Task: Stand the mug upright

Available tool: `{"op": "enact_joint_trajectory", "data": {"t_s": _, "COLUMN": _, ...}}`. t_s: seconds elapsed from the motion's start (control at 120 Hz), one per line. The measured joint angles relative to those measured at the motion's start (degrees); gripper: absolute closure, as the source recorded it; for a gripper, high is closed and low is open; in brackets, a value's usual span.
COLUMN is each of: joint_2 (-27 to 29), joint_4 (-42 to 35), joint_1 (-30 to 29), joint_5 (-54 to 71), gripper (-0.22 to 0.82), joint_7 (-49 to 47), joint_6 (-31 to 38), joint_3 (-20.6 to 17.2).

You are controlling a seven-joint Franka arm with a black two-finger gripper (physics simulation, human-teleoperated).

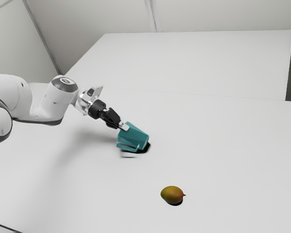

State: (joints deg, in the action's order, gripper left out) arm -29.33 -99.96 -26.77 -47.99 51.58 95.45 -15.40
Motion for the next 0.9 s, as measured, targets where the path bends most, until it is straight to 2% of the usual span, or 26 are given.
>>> {"op": "enact_joint_trajectory", "data": {"t_s": 0.167, "joint_2": 1.2, "joint_4": -0.1, "joint_1": 0.1, "joint_5": 0.7, "gripper": 0.79, "joint_7": 0.5, "joint_6": 0.2, "joint_3": -0.4}}
{"op": "enact_joint_trajectory", "data": {"t_s": 0.333, "joint_2": 5.2, "joint_4": -0.2, "joint_1": 1.8, "joint_5": 5.0, "gripper": 0.79, "joint_7": 0.6, "joint_6": 2.0, "joint_3": -0.7}}
{"op": "enact_joint_trajectory", "data": {"t_s": 0.733, "joint_2": 14.3, "joint_4": -3.5, "joint_1": 11.2, "joint_5": 29.4, "gripper": 0.79, "joint_7": -8.0, "joint_6": 13.0, "joint_3": -0.9}}
{"op": "enact_joint_trajectory", "data": {"t_s": 0.9, "joint_2": 17.9, "joint_4": -8.1, "joint_1": 12.0, "joint_5": 38.0, "gripper": 0.79, "joint_7": -14.2, "joint_6": 18.2, "joint_3": -3.5}}
